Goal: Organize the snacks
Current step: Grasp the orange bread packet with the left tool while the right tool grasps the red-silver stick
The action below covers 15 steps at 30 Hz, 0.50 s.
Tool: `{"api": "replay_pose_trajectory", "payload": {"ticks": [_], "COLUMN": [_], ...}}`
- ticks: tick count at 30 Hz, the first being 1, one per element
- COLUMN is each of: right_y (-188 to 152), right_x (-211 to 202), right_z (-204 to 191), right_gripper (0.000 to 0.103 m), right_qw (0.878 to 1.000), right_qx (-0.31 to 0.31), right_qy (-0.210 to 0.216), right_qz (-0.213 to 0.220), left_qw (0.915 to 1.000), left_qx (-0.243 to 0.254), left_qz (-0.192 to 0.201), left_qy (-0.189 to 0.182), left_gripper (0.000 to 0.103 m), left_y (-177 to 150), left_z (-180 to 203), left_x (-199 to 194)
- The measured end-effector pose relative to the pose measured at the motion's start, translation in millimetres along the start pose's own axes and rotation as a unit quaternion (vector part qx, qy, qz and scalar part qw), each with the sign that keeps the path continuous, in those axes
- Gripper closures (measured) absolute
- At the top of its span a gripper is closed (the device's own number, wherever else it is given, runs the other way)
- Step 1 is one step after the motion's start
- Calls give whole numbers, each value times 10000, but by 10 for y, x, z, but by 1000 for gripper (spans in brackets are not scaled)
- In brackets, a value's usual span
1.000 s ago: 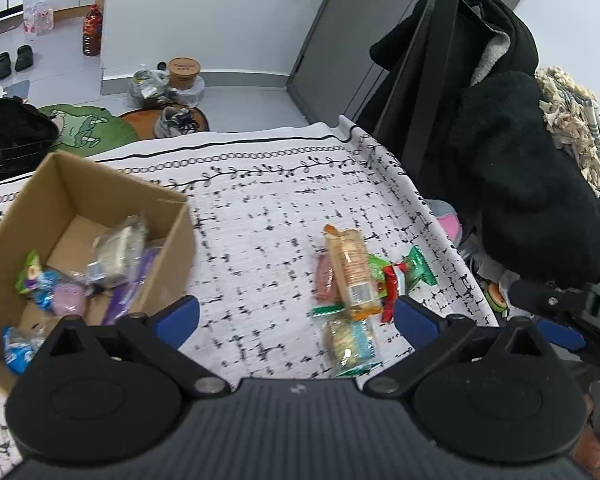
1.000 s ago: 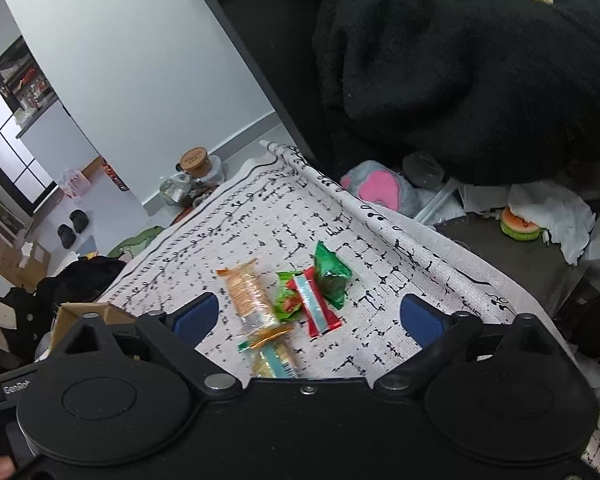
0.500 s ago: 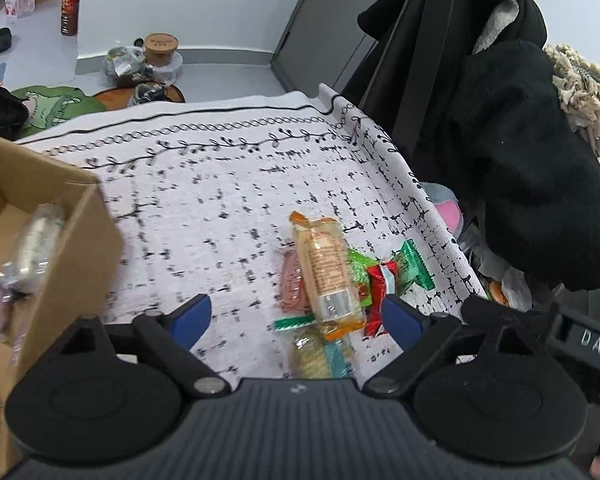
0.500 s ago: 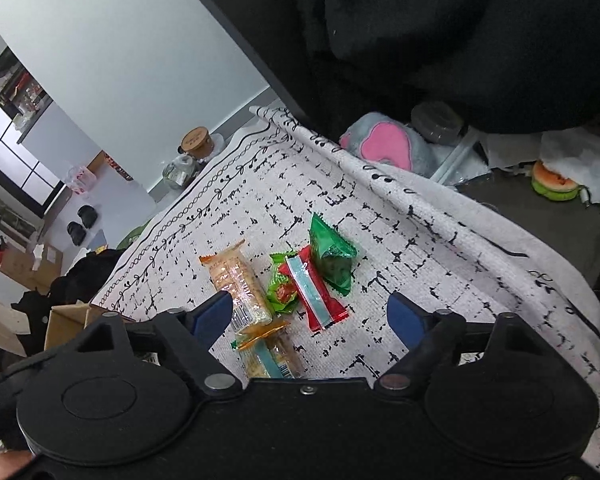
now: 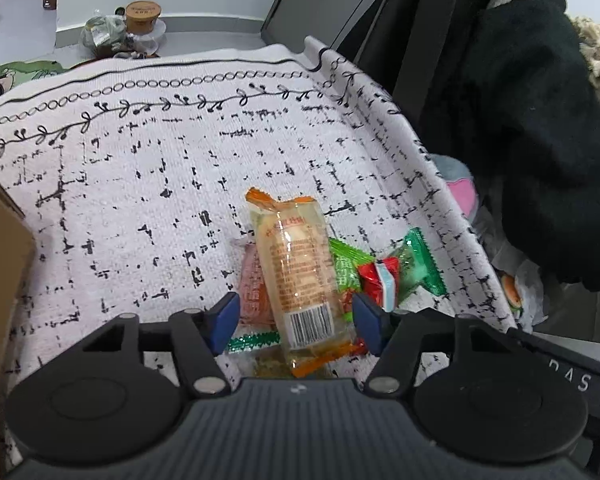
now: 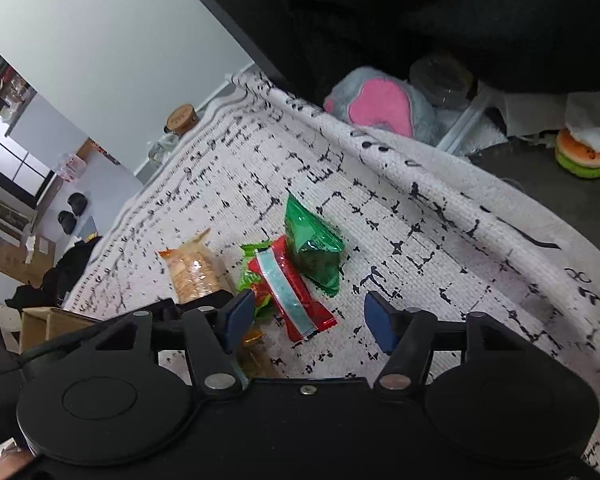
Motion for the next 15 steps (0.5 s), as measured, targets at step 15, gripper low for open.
{"api": "replay_pose_trajectory", "payload": {"ticks": [15], "right_y": [40], "right_x": [309], "right_z": [-95], "right_gripper": [45], "right_qw": [9992], "right_qx": [-323], "right_qy": [18], "right_qz": [-218], "left_qw": [9997], "left_qx": [-110], "left_qz": [33], "left_qy": [200], "left_gripper": [69], "left_y": [35], "left_z": [-137], "left_x": [74]}}
Point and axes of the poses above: each gripper's, at about its wrist camera, not at the fingertips, and x roughly the way its jaws point, z to its right, y to its top, the point moved 2 cm from there along x, roughly the way its jaws point, and after that the axes turned 6 degrees about y, right-handed, at the moved point
